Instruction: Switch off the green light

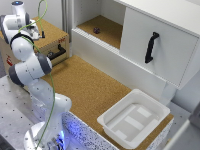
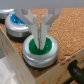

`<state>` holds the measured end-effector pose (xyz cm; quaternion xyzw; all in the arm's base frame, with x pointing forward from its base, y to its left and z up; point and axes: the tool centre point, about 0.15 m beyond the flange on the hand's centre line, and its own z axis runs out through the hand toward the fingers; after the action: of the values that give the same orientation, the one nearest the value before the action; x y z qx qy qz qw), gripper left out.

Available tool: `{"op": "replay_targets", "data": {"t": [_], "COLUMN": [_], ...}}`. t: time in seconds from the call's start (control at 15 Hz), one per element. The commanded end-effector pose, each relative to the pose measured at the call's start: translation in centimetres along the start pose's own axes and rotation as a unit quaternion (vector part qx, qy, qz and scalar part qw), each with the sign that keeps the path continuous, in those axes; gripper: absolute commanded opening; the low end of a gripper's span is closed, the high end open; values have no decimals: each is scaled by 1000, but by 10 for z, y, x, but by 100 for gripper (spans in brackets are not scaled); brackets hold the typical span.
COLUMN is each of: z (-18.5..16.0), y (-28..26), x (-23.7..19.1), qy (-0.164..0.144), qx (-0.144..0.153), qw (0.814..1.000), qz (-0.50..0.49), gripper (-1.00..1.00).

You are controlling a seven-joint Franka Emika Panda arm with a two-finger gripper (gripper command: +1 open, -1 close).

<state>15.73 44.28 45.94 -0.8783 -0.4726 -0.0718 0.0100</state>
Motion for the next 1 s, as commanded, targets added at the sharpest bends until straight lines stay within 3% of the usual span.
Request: {"op": "replay_targets", "data": {"t": [0.0,0.27,0.73,0.87,0.93], "z": [-58,-60,-29,-22,-25], "y": [18,71,192,217,223], "x": [-10,-43,-142,-172,-188], "qy": [-8,-16,-32,-32,-23], "qx": [-52,-43,-5,-6,-27], "qw": [996,979,920,912,909], "qz": [75,199,392,409,416], "gripper": [100,100,100,100,100]}}
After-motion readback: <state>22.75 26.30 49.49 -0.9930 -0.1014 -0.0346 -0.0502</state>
